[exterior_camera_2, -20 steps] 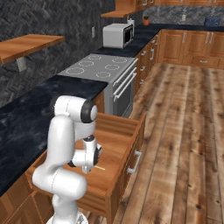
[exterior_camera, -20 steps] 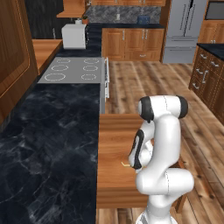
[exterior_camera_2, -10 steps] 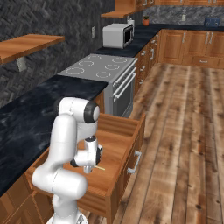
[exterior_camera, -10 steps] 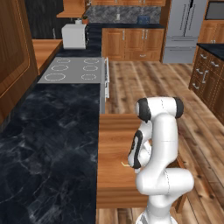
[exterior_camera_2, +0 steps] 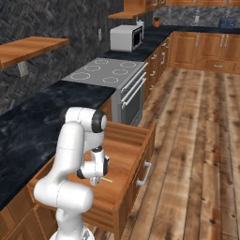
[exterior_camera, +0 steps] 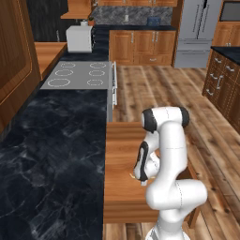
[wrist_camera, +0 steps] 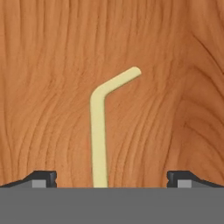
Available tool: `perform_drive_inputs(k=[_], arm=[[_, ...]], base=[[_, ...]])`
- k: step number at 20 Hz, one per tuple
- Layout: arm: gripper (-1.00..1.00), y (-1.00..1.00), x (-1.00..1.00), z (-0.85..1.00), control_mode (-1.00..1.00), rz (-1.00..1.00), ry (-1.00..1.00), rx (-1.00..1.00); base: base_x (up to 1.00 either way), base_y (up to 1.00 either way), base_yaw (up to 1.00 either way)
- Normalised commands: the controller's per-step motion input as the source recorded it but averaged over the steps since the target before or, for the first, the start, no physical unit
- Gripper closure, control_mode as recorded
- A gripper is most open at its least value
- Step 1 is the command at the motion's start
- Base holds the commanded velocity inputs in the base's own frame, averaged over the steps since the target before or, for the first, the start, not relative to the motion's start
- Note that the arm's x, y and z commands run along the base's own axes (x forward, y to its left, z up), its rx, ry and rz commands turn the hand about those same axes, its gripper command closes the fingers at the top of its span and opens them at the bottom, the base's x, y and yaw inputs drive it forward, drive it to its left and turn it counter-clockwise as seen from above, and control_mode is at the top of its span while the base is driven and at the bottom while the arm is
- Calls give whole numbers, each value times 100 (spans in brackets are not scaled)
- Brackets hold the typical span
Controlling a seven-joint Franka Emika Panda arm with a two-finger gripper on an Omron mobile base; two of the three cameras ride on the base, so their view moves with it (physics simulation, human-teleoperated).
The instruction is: Take a straw from the drawer in front and place it inside the glass cup on the dining counter.
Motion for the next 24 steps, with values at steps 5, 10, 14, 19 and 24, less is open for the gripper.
perform_drive_inputs(k=[5, 10, 14, 19, 24], arm=[[-100, 6, 17, -35, -100, 0, -1, -3], [-100, 2, 14, -32, -100, 0, -1, -1], [-100, 3, 4, -29, -100, 0, 0, -1], [-100, 0, 0, -1, -100, 0, 0, 0], [-100, 0, 0, 0, -100, 0, 0, 0]], base=[[0, 0, 0], [0, 0, 0], [0, 0, 0], [0, 0, 0], [0, 0, 0]])
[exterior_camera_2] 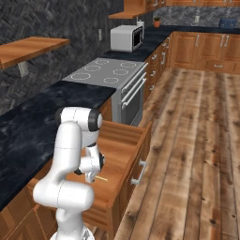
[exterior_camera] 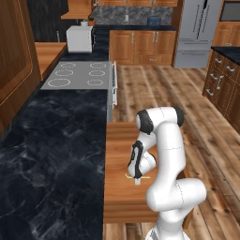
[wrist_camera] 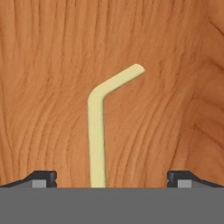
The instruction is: Take a straw from the drawer in front and place it inside the glass cup on the dining counter.
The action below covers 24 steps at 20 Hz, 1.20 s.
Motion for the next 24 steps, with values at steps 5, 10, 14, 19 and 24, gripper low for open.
perform_drive_inputs(k=[5, 10, 14, 19, 24], arm=[[-100, 0, 0, 0, -100, 0, 0, 0], [100, 0, 0, 0, -100, 0, 0, 0], [100, 0, 0, 0, -100, 0, 0, 0], [100, 0, 0, 0, -100, 0, 0, 0], [100, 0, 0, -9, -100, 0, 0, -1]], base=[[0, 0, 0], [0, 0, 0], [0, 0, 0], [0, 0, 0], [0, 0, 0]])
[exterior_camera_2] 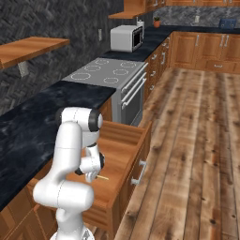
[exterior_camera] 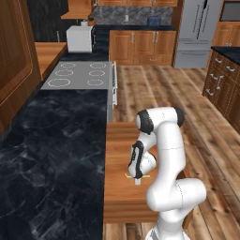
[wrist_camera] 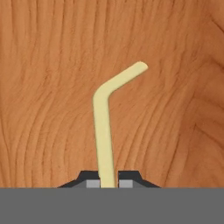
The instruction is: Take a straw from the drawer in front and place it inside the glass cup on the dining counter.
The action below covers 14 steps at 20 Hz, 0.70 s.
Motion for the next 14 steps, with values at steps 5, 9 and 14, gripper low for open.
perform_drive_inputs(k=[5, 9, 14], arm=[[100, 0, 0, -12, -100, 0, 0, -3], [100, 0, 0, 0, -100, 0, 0, 0], [100, 0, -14, 17, -100, -2, -9, 0]], base=[[0, 0, 0], [0, 0, 0], [0, 0, 0]])
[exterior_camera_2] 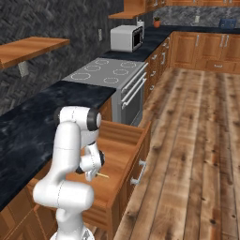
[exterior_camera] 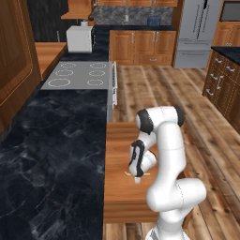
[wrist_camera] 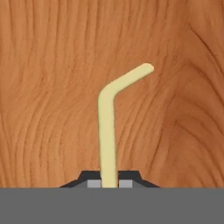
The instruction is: Take a straw from the drawer in front and place it inside the glass cup on the dining counter.
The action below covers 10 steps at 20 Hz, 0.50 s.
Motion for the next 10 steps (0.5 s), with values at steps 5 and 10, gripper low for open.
perform_drive_inputs(k=[5, 10], arm=[[100, -2, -4, 69, -100, -5, -10, 0], [100, 0, 0, 90, -100, -7, -4, 0]], base=[[0, 0, 0], [0, 0, 0]])
